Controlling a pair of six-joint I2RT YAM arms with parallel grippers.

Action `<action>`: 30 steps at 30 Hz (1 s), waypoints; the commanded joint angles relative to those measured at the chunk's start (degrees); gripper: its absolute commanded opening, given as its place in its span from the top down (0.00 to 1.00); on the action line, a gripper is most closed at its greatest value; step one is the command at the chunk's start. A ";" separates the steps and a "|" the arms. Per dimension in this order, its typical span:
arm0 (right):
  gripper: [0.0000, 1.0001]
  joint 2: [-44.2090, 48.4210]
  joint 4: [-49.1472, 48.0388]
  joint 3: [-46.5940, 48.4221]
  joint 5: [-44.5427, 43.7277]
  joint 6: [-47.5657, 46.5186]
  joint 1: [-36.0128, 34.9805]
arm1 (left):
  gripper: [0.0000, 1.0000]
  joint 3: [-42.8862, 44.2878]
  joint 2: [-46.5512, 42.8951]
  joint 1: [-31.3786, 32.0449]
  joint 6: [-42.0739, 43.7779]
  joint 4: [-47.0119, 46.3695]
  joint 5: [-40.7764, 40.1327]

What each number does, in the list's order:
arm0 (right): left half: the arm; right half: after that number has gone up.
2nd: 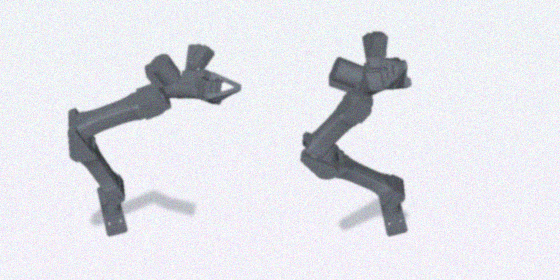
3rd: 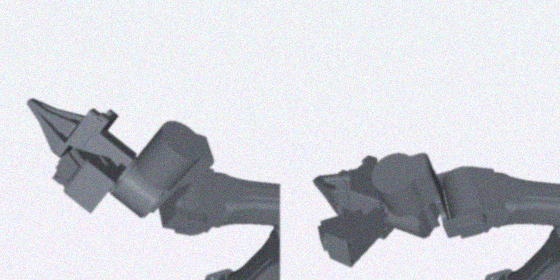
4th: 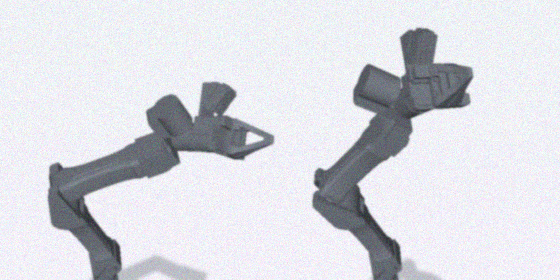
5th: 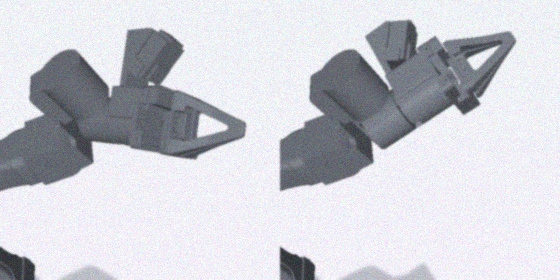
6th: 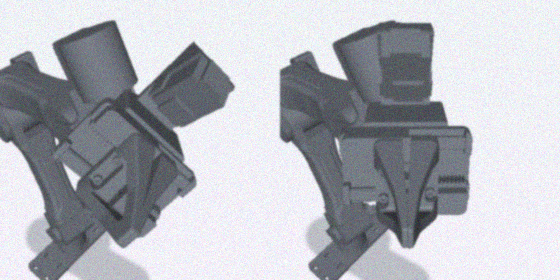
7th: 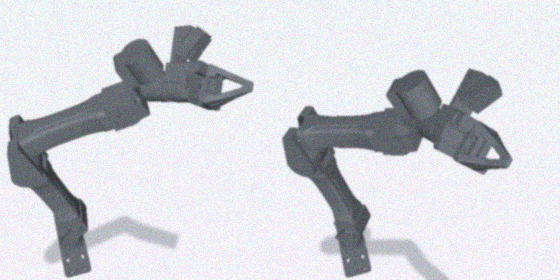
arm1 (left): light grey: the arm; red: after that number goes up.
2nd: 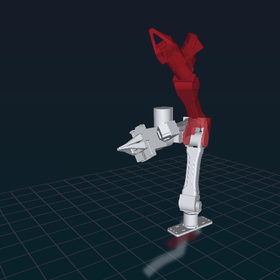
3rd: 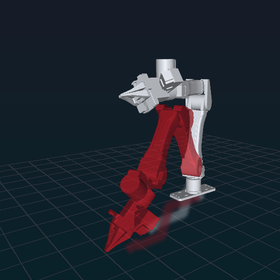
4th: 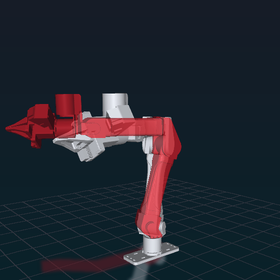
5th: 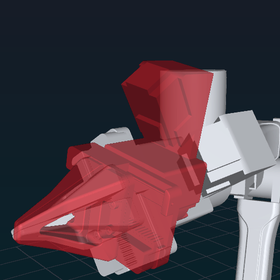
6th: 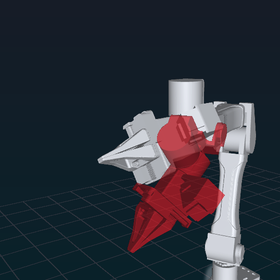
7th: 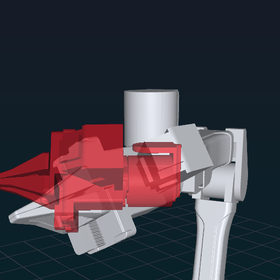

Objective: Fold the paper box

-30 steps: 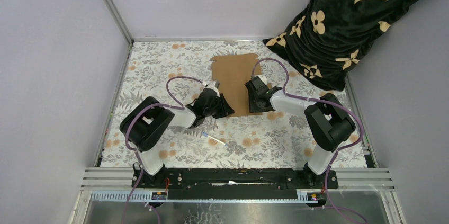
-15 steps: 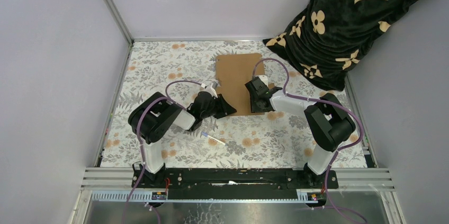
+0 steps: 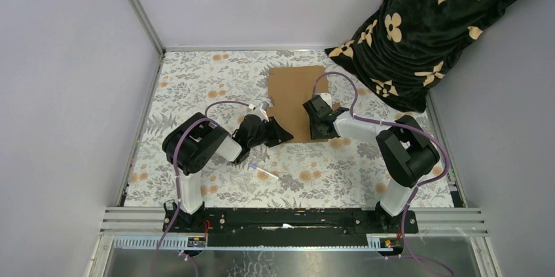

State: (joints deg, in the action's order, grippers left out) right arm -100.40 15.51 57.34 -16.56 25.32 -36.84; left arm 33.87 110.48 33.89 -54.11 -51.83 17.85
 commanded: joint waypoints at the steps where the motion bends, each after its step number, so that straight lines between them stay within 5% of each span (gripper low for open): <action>1: 0.57 -3.88 2.68 -3.00 7.76 2.02 -1.59 | 0.72 -2.75 4.57 1.62 2.02 15.07 1.20; 11: 0.57 -3.49 2.84 -3.03 7.71 1.77 -1.65 | 0.71 -2.40 1.00 1.53 3.18 18.09 0.26; 30: 0.48 4.00 9.69 2.57 5.65 -0.44 -1.64 | 0.69 15.77 -15.90 0.26 15.74 48.89 -6.79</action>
State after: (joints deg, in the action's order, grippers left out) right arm -99.48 16.93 57.71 -12.38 25.32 -37.52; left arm 45.34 97.41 34.89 -42.48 -11.84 13.37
